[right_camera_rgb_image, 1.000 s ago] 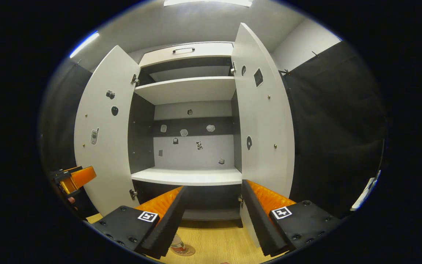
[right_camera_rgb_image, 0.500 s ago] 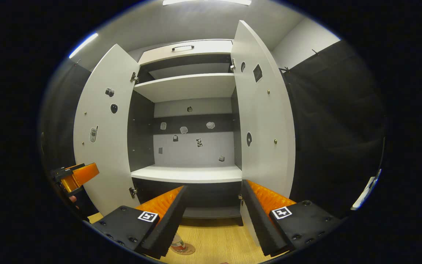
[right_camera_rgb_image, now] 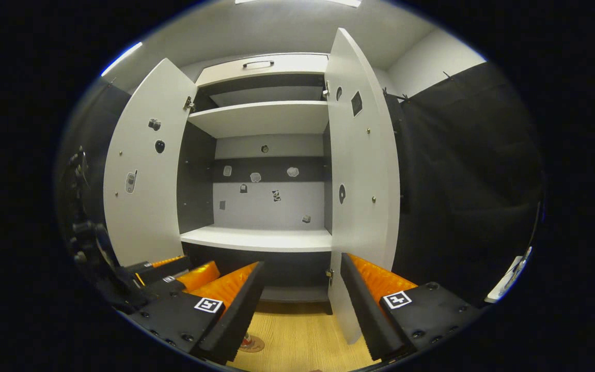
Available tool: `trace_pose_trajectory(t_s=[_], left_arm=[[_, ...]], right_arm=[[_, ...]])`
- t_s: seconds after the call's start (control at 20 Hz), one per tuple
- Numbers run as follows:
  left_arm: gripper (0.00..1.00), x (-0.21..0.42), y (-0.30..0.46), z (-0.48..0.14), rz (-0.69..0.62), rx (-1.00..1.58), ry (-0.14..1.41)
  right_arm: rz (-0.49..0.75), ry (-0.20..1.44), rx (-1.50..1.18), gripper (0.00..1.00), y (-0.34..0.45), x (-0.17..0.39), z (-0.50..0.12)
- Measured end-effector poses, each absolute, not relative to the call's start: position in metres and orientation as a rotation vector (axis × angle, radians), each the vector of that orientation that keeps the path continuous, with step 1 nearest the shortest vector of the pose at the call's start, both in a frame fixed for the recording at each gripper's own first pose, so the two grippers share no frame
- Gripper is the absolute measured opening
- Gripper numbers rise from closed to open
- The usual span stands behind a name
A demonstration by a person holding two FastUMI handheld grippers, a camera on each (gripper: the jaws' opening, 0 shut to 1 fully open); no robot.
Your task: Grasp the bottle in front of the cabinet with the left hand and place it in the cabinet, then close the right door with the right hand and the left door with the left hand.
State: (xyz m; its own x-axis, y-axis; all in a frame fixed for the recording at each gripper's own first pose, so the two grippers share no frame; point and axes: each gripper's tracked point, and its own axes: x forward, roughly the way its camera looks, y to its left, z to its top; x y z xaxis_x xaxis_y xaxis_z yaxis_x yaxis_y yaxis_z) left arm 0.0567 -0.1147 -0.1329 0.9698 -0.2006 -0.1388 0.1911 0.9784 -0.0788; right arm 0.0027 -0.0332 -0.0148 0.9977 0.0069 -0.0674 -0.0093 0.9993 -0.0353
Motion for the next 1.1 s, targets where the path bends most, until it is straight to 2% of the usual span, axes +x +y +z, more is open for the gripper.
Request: trace_pose_trajectory(t_s=[0.25,0.5,0.8,1.0,1.05,1.1], left_arm=[[0.92,0.042,-0.111,-0.226,-0.136,-0.018,0.225],[0.95,0.02,-0.096,-0.294,-0.071,-0.01,0.309],[0.95,0.006,-0.078,-0.342,-0.003,0.007,0.378],[0.94,0.001,-0.078,-0.354,-0.02,-0.008,0.404],[0.92,0.0,-0.079,-0.354,-0.028,-0.012,0.407],[0.85,-0.001,-0.081,-0.352,-0.033,-0.005,0.407]], right_arm=[[0.0,0.101,-0.029,0.97,-0.049,-0.004,-0.019],[-0.03,0.121,-0.051,0.97,-0.068,-0.011,-0.022],[-0.038,0.156,-0.055,0.97,-0.073,-0.016,-0.028],[-0.038,0.167,-0.052,0.97,-0.07,-0.017,-0.032],[-0.038,0.168,-0.05,0.97,-0.069,-0.017,-0.032],[-0.037,0.169,-0.047,0.97,-0.069,-0.018,-0.033]])
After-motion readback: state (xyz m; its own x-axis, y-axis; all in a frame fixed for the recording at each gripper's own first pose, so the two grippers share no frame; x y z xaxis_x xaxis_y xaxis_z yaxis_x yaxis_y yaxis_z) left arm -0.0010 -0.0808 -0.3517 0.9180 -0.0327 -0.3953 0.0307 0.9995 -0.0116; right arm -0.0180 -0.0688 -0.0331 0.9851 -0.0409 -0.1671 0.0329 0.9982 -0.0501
